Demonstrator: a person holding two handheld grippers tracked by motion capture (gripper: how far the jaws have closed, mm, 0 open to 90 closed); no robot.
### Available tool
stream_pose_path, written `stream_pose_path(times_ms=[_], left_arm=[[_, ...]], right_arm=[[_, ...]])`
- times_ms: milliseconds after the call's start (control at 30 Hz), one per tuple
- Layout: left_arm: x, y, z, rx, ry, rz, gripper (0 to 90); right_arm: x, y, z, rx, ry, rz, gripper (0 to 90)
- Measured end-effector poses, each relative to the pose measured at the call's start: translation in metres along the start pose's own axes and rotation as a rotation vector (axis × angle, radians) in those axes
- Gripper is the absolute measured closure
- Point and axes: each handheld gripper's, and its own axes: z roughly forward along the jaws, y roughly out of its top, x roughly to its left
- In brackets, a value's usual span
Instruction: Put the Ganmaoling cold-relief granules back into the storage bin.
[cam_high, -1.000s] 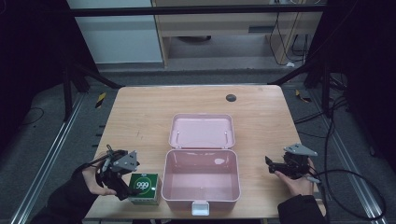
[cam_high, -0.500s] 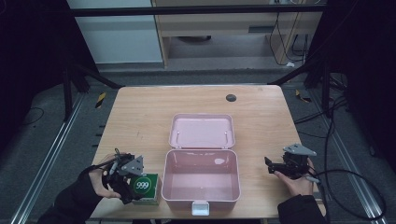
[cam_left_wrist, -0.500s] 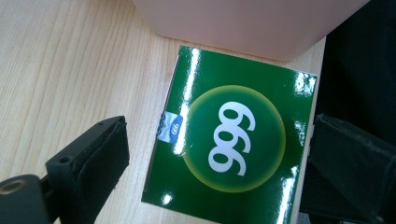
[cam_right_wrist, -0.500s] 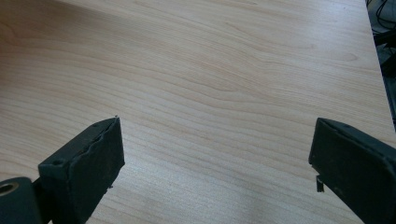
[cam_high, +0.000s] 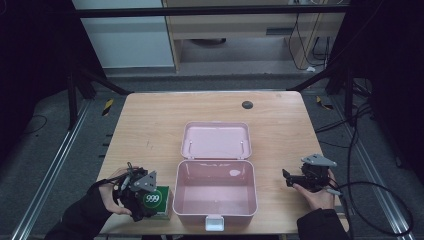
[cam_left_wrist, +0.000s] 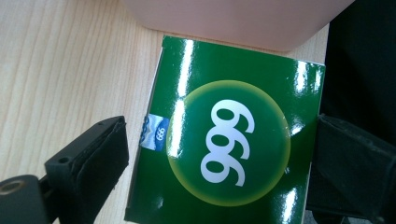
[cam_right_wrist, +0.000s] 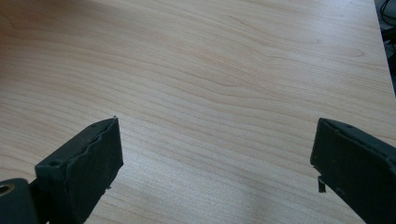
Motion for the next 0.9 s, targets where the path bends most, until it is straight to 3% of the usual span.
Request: stream_pose_path(times_ms=[667,900], left_arm=[[0.005,-0.014,0.016,0.020,0.007,-0.040,6.5],[0.006,-0.012,0.011,0.049,0.006,-0.037,12.6]], right_arm=[[0.001,0.000,0.001,0.011,0.004,-0.010,2.3],[0.001,0.000,0.002,0.017,0.007,-0.014,2.4]])
